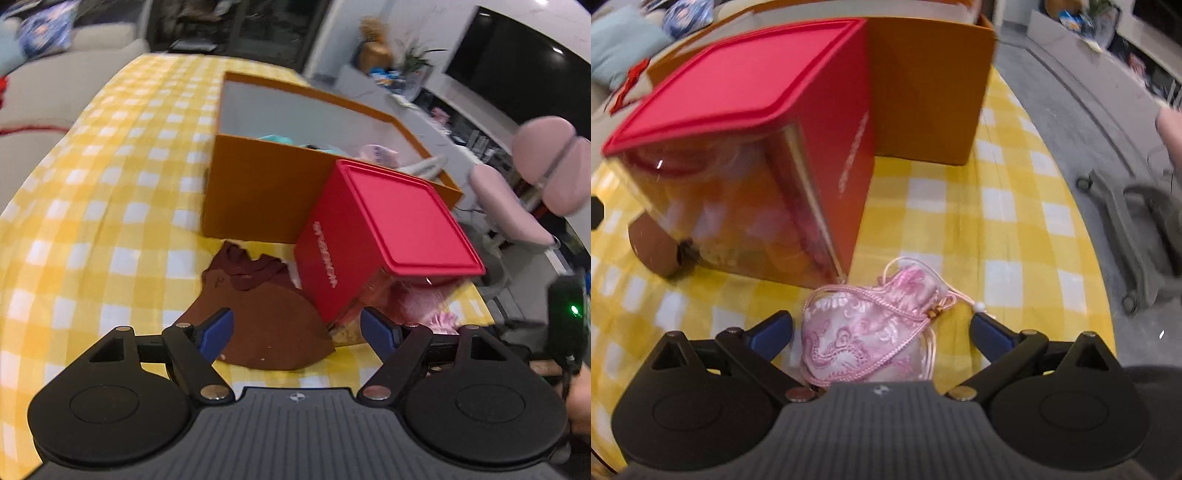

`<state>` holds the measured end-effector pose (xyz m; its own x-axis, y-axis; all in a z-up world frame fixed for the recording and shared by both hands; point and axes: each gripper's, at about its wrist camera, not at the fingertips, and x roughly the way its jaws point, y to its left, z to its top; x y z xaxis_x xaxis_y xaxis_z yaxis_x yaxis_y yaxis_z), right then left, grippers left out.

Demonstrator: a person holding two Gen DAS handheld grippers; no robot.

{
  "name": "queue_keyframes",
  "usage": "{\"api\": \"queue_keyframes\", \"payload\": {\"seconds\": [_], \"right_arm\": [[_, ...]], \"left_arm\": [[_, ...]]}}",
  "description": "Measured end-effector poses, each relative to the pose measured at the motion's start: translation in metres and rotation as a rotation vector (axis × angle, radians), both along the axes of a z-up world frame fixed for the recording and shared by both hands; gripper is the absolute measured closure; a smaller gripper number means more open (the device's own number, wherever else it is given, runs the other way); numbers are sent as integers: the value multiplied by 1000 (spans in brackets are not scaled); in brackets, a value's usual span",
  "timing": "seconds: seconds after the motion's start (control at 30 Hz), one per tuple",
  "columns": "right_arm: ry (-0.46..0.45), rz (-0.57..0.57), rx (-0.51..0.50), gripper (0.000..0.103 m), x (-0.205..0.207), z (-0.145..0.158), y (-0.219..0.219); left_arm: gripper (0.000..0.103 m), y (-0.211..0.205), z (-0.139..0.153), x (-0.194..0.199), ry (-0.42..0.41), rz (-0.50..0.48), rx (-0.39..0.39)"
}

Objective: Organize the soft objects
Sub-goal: 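Move both tools back to the items beside the red-lidded container, then grasp the brown cloth with the left gripper while the right grasps the pink embroidered pouch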

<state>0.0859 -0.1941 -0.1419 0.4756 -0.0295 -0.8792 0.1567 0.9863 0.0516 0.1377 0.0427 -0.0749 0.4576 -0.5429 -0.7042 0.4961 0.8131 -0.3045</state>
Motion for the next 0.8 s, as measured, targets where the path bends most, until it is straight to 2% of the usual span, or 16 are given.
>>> {"api": "queue_keyframes", "payload": {"seconds": [0.1, 0.17, 0.23, 0.33, 0.43, 0.57, 0.7, 0.8], "right_arm": [[-7, 16, -9, 3, -2, 0, 3], [-10, 25, -11, 3, -3, 1, 4], [-9, 28, -11, 3, -4, 1, 4], [-6, 34, -10, 3, -2, 0, 3], [-2, 42, -8, 3, -1, 0, 3], [4, 53, -4, 2, -1, 1, 3], [10, 60, -2, 2, 2, -1, 2], [10, 67, -1, 2, 2, -1, 2]], "left_arm": [[9, -4, -3, -19, -159, -50, 24], [8, -11, -7, -23, -199, -70, 59], [8, -16, -12, -22, -197, -81, 78], [8, -19, -23, -17, -195, -35, 65], [8, -21, -34, -11, -151, -43, 46], [8, -31, -45, -9, -177, -58, 163], [0, -38, -52, -5, -154, -98, 206], [0, -48, -63, 0, -134, -80, 315]]}}
